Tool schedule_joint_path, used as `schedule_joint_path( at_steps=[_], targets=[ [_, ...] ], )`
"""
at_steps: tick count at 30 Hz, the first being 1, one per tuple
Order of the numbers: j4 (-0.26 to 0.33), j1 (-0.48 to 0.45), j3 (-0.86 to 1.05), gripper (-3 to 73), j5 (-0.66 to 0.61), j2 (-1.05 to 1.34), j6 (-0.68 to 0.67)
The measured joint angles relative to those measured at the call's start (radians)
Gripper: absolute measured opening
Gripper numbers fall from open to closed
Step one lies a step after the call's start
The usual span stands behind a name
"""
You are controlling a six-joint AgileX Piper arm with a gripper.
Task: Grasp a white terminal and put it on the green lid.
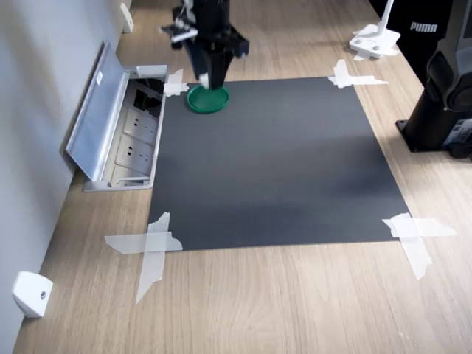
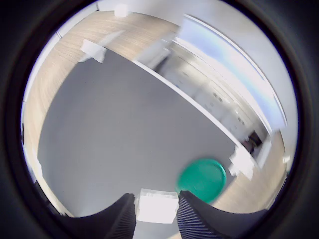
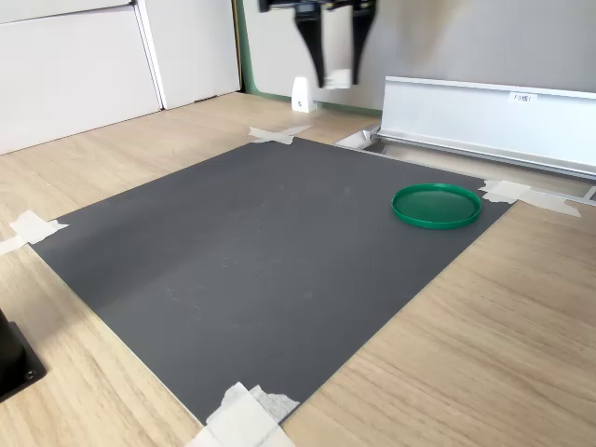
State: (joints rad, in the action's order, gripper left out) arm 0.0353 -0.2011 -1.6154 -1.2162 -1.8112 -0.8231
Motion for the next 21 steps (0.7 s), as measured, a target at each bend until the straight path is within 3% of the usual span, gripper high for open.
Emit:
schedule_joint_path(
  at_steps=[9,12,21],
  targets=[
    [-0.035,-0.202,0.0,31.9,0.069,-0.012,-0.089],
    [-0.06,-0.215,0.0,31.9,0.095,-0.048,-0.094],
    [-0.056,-0.169,0.001,31.9,0.146,-0.138,-0.073]
  ],
)
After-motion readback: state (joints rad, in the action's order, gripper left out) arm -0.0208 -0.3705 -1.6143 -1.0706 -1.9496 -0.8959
